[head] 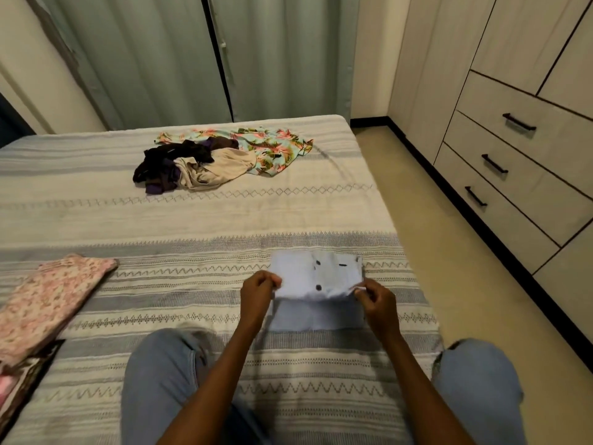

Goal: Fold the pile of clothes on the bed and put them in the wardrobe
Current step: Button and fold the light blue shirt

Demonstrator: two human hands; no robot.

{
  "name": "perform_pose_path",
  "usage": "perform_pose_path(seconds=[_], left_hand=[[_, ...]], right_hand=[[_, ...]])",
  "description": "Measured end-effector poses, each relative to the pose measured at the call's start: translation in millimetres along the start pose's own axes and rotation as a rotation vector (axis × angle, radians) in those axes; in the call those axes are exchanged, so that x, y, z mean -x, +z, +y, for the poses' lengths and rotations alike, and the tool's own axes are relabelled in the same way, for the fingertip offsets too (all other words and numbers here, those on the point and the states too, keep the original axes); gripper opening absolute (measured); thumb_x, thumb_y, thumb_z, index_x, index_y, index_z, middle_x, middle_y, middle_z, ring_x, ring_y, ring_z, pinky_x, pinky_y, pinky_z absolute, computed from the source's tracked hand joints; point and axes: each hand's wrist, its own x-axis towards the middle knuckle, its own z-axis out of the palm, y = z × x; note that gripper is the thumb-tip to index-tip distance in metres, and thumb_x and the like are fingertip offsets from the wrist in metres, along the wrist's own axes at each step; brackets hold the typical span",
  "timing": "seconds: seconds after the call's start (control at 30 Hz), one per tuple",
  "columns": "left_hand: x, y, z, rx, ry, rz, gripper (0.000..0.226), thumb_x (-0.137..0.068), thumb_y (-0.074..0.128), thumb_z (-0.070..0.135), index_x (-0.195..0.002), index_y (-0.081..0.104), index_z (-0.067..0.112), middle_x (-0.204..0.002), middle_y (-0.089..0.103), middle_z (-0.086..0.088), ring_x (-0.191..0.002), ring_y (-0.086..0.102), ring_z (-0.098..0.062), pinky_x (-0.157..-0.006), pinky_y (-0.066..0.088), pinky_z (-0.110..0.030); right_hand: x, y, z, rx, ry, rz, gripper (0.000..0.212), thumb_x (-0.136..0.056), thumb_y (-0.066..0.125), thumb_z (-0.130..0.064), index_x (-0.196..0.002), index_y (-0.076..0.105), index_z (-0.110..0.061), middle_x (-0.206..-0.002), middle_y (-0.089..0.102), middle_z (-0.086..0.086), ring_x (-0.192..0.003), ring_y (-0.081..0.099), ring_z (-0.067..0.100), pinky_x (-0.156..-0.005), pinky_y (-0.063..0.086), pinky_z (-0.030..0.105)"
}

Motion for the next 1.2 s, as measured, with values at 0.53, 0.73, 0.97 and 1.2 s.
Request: perform_pose_path(seconds=[0.53, 0.73, 0.97, 1.2], left_hand=[[-32.9, 53.6, -26.5, -0.931, 0.571, -0.018, 0.041, -0.101, 0.041, 0.034, -0.135, 0.057, 0.018, -0.144, 0.053, -0.009, -0.132, 0.049, -0.032, -0.107, 0.038, -0.048], [-55.2, 58.1, -91.5, -1.143, 0.441, -0.192, 0.072, -0.099, 0.000, 0.064, -0.158, 0.015, 0.026, -0.165, 0.003, -0.002, -0.153, 0.010, -0.029, -0.120, -0.007, -0.046], [-52.0, 61.9, -98.4, -1.163, 0.489, -0.124, 0.063, -0.105, 0.014, 0.056, -0.158, 0.019, 0.024, -0.166, 0.012, -0.004, -0.153, 0.009, -0.026, -0.121, 0.009, -0.050], [-66.3, 57.0, -66.5, -1.071, 0.413, -0.196, 0.068, -0.098, 0.008, 0.057, -0.152, 0.037, 0.026, -0.162, 0.027, -0.004, -0.149, 0.023, -0.027, -0.119, 0.013, -0.046]], right_hand=[[-34.3, 65.6, -14.6, 0.634, -0.291, 0.039, 0.042, -0.092, 0.046, -0.030, -0.125, 0.066, -0.012, -0.124, 0.067, 0.009, -0.116, 0.061, 0.029, -0.098, 0.049, 0.045], [-32.1, 99.6, 36.8, 0.840, -0.174, -0.205, 0.066, -0.100, 0.029, -0.052, -0.155, 0.031, -0.014, -0.161, 0.028, 0.012, -0.150, 0.024, 0.033, -0.118, 0.017, 0.055], [-25.0, 102.7, 38.2, 0.868, -0.150, -0.199, 0.068, -0.104, 0.027, -0.053, -0.160, 0.010, -0.020, -0.167, 0.007, 0.005, -0.154, 0.004, 0.027, -0.123, 0.011, 0.051], [-36.5, 94.3, 27.3, 0.762, -0.137, -0.118, 0.053, -0.104, 0.025, -0.047, -0.144, 0.049, -0.022, -0.144, 0.054, 0.003, -0.135, 0.047, 0.023, -0.111, 0.037, 0.046]])
